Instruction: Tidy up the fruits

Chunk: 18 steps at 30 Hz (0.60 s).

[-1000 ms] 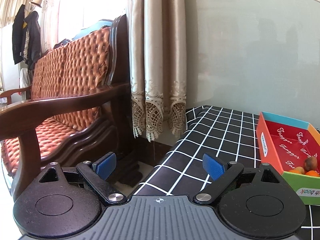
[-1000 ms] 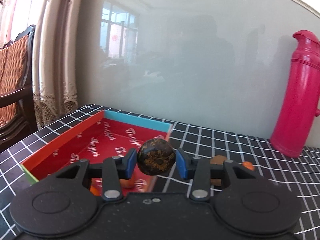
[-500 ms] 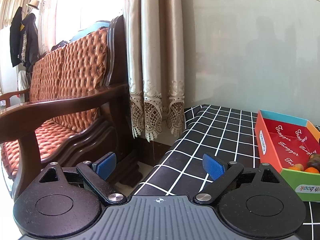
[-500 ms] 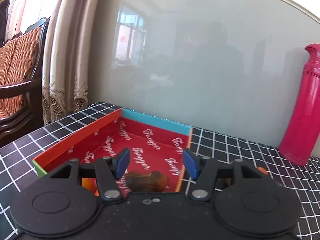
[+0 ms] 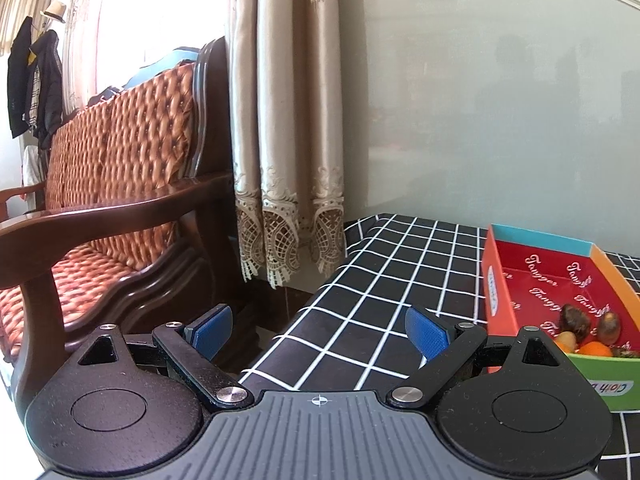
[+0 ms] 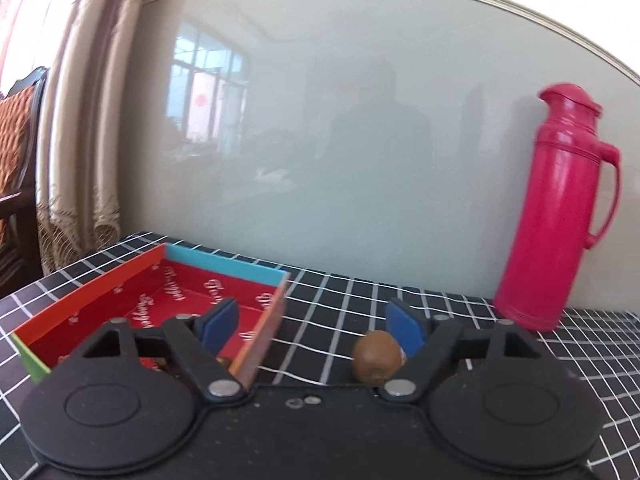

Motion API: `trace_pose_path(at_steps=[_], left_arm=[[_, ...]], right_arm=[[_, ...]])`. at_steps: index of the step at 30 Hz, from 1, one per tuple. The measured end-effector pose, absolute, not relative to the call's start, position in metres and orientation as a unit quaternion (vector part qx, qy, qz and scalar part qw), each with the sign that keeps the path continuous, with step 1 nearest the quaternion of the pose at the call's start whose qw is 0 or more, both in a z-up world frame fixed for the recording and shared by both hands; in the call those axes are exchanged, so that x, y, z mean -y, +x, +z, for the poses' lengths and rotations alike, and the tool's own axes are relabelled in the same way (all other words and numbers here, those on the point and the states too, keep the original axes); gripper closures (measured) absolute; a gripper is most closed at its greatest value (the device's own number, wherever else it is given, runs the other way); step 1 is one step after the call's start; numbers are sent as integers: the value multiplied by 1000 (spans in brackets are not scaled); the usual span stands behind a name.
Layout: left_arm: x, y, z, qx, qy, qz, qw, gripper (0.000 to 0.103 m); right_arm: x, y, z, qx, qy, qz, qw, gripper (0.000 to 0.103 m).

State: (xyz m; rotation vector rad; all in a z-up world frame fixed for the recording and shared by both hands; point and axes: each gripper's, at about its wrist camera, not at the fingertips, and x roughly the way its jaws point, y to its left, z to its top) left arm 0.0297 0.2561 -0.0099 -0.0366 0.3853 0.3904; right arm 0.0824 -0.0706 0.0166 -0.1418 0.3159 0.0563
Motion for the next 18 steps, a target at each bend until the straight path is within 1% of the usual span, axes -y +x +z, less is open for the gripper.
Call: trace_pose_path(at_steps=[2, 3, 6, 8, 14, 18], left_arm=[[-250, 31, -8, -188, -18, 188, 964, 6], [-247, 32, -7, -186, -16, 187, 965, 0], [-234, 34, -5, -179, -10, 176, 968, 0], [-225, 37, -4, -179, -6, 169, 969, 0], [-199, 42, -1, -176, 3, 149, 973, 0], [-180, 45, 1, -173, 7, 133, 976, 0]], right_arm=[[82, 83, 18, -158, -65, 14, 985, 21], [87, 83, 19, -158, -62, 6, 986, 17], [107, 82, 21, -152, -44, -20, 987, 6], [119, 79, 21, -144, -34, -40, 988, 2], [158, 72, 25, -125, -17, -109, 986, 0], [193, 63, 26, -129, 9, -146, 981, 0]])
